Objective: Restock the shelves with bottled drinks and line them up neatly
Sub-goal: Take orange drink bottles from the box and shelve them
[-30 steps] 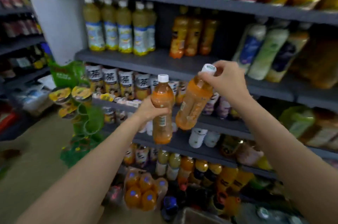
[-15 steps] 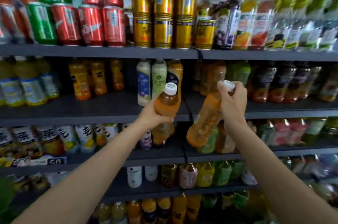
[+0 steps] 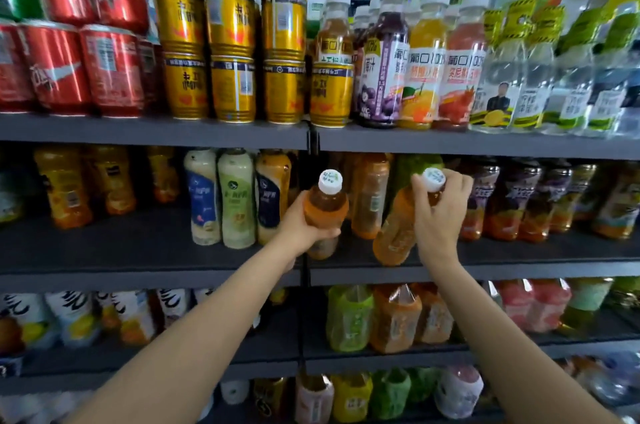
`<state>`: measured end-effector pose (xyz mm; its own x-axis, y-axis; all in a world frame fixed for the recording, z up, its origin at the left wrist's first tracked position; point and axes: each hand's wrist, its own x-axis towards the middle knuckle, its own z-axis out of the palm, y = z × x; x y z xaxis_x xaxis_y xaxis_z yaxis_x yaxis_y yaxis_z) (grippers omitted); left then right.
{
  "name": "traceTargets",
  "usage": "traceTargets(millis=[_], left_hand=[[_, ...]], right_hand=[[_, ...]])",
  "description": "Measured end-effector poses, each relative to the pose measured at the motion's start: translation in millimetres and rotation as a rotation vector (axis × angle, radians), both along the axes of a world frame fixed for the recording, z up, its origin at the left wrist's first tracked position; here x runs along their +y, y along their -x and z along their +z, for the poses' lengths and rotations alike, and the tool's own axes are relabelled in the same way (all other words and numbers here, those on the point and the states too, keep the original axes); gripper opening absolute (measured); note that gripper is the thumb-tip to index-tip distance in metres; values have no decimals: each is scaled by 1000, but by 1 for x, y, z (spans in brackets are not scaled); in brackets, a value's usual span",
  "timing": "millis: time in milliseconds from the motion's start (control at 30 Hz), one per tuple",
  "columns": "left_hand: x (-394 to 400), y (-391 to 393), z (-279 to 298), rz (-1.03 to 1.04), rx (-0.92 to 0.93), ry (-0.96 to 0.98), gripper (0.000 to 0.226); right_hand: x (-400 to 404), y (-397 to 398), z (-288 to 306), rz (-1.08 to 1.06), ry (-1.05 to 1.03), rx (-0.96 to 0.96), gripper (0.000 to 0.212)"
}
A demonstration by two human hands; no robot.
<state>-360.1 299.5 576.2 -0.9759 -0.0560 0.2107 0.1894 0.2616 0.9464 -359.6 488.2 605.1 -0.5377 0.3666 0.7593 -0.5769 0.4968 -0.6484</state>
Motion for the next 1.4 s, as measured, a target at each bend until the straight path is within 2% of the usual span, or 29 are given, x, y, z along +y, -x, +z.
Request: traceTargets(millis=[167, 267, 367, 433, 500, 567, 633, 733, 833, 1033, 1200, 1400], left_hand=[[30, 46, 2, 134, -40, -24, 79], [42, 66, 4, 203, -65, -27, 79], [52, 81, 1, 247, -50, -26, 76], [57, 86, 0, 272, -50, -27, 75], [61, 93, 1, 296, -57, -18, 74], [62, 99, 1, 323, -68, 17, 76], [62, 105, 1, 356, -82, 60, 81], [57, 113, 0, 401, -149, 63, 89], [54, 118, -6, 434, -175, 47, 85], [75, 113, -33, 564, -64, 203, 74], [90, 103, -54, 637, 8, 200, 77], [87, 93, -59, 556, 8, 225, 83]], right_hand=[[18, 52, 4, 75, -21, -90, 35], [12, 68, 2, 200, -88, -218, 57], [10, 74, -25, 364, -151, -354, 84], [19, 79, -35, 394, -122, -365, 94], [28, 91, -38, 338, -161, -370, 97], [34, 103, -46, 198, -262, -444, 93], [41, 110, -61, 91, -350, -576, 80], [47, 110, -85, 103, -414, -729, 68], [41, 114, -90, 68, -440, -749, 67], [18, 128, -79, 28, -346, -845, 58], [0, 131, -85, 75, -230, -783, 41], [-3, 125, -86, 162, -71, -750, 55]])
